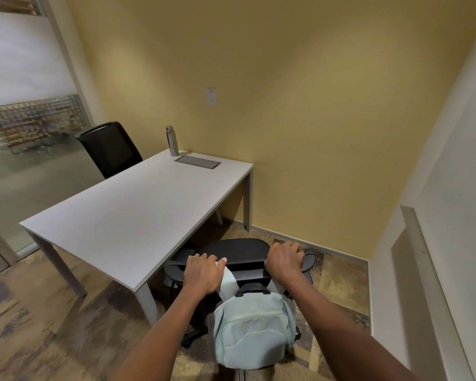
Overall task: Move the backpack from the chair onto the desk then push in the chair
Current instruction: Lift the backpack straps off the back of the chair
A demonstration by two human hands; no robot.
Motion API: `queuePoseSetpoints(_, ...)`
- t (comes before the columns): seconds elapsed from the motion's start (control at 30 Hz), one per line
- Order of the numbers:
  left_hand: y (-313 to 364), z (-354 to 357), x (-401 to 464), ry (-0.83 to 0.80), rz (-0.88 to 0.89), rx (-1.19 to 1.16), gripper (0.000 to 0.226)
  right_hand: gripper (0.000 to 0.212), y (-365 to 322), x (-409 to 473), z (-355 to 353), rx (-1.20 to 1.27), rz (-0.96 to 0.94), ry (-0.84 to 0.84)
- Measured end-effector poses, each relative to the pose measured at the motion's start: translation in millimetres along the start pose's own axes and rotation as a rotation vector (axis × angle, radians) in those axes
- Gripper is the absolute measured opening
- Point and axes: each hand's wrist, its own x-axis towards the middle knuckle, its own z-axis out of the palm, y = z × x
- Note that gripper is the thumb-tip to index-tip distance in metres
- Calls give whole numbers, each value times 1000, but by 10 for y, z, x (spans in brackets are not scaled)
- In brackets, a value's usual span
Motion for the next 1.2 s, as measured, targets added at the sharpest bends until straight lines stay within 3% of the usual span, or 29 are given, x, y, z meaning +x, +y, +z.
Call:
queuePoseSetpoints(0.3,-26,29,-56,38,43,-95,53,57,171,196,-62,553,211,8)
queuePoseSetpoints(0.57,-56,30,-31,54,45,-89,51,9,296,279,-220,814,375,-28)
queuePoseSetpoints(0.73,-39,53,-40,83,40,-100,50,37,477,270,-189,1112,473,53)
queuePoseSetpoints(0.87,14,56,-61,101,47,-110,49,6,599,231,-202,1319,583,88)
queuePoseSetpoints(1.0,56,66,-64,87,30,-129,51,51,693,158,-213,1414,652,162)
queuePoseSetpoints(1.1,82,84,-73,88,30,-129,52,59,696,77,-230,1429,683,192)
queuePoseSetpoints(1.2,103,89,-80,90,26,-114,53,53,694,-19,-268,1441,743,211)
